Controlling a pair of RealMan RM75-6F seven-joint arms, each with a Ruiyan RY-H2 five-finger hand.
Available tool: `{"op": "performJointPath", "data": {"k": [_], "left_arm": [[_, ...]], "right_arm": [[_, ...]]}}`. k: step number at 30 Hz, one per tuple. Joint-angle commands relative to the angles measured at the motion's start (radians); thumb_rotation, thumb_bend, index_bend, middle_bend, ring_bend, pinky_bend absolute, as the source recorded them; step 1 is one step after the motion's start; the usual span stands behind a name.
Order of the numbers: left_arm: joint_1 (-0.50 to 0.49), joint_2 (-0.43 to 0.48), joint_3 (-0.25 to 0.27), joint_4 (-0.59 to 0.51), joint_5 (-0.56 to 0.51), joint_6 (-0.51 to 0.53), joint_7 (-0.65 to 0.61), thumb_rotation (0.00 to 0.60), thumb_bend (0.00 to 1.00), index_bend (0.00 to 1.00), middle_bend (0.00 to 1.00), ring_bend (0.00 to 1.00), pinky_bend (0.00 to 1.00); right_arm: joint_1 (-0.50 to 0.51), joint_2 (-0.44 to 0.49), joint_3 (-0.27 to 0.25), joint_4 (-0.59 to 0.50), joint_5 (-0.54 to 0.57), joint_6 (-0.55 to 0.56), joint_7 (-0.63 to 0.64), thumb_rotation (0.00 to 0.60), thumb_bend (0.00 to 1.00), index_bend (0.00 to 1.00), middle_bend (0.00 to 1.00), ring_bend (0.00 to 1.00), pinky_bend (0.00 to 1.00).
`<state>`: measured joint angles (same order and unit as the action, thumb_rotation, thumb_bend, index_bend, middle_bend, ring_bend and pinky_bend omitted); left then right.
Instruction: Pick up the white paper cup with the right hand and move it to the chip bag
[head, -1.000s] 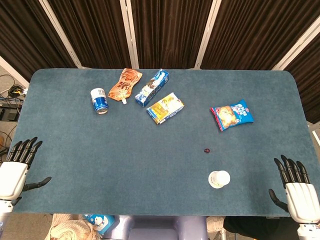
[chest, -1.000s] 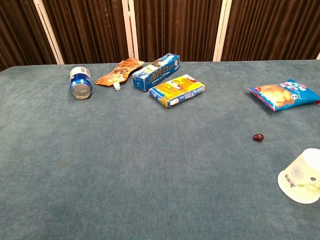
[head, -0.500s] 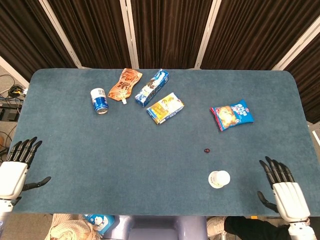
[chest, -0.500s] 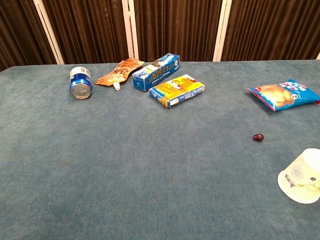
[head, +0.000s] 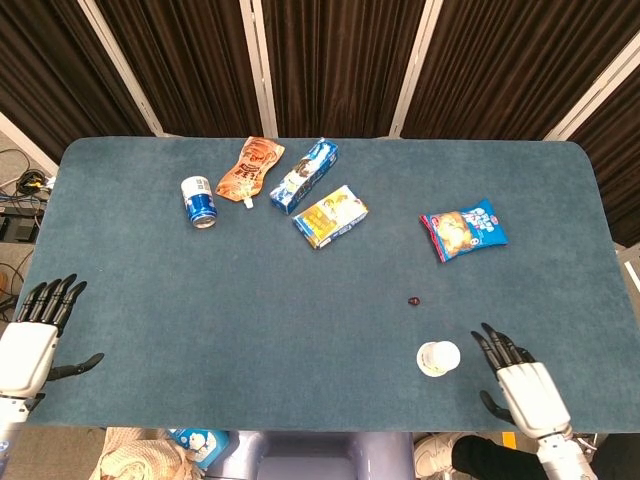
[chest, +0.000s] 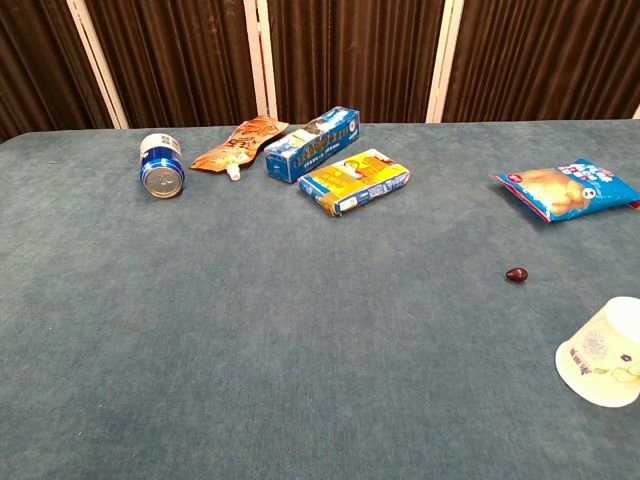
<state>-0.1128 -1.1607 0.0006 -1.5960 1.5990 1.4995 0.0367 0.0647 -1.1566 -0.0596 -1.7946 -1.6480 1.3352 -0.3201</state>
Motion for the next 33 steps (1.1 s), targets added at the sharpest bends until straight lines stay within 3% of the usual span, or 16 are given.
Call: {"op": "performJointPath", "data": {"k": [1, 23, 33], "left_arm": [[0.0, 0.0, -0.001, 0.0, -0.002, -0.001, -0.001, 0.6, 0.01, 0.0, 0.0, 0.0, 0.0], [-0.003, 0.001, -0.004, -0.006, -0.012, -0.009, 0.003, 0.6, 0.01, 0.0, 0.0, 0.0, 0.0], [-0.004, 0.003, -0.006, -0.007, -0.017, -0.011, -0.005, 0.6, 0.01, 0.0, 0.0, 0.0, 0.0]], "right_arm": [[0.014, -0.025, 0.006, -0.009, 0.021, -0.023, -0.034, 0.6, 0.33, 0.0, 0.03, 0.12, 0.3], [0.082, -0.136, 0.039, 0.0, 0.164, -0.123, -0.173, 0.6, 0.33, 0.05, 0.08, 0.17, 0.36], [0.109, -0.191, 0.058, 0.036, 0.212, -0.137, -0.209, 0.6, 0.44, 0.39, 0.34, 0.4, 0.5]]}}
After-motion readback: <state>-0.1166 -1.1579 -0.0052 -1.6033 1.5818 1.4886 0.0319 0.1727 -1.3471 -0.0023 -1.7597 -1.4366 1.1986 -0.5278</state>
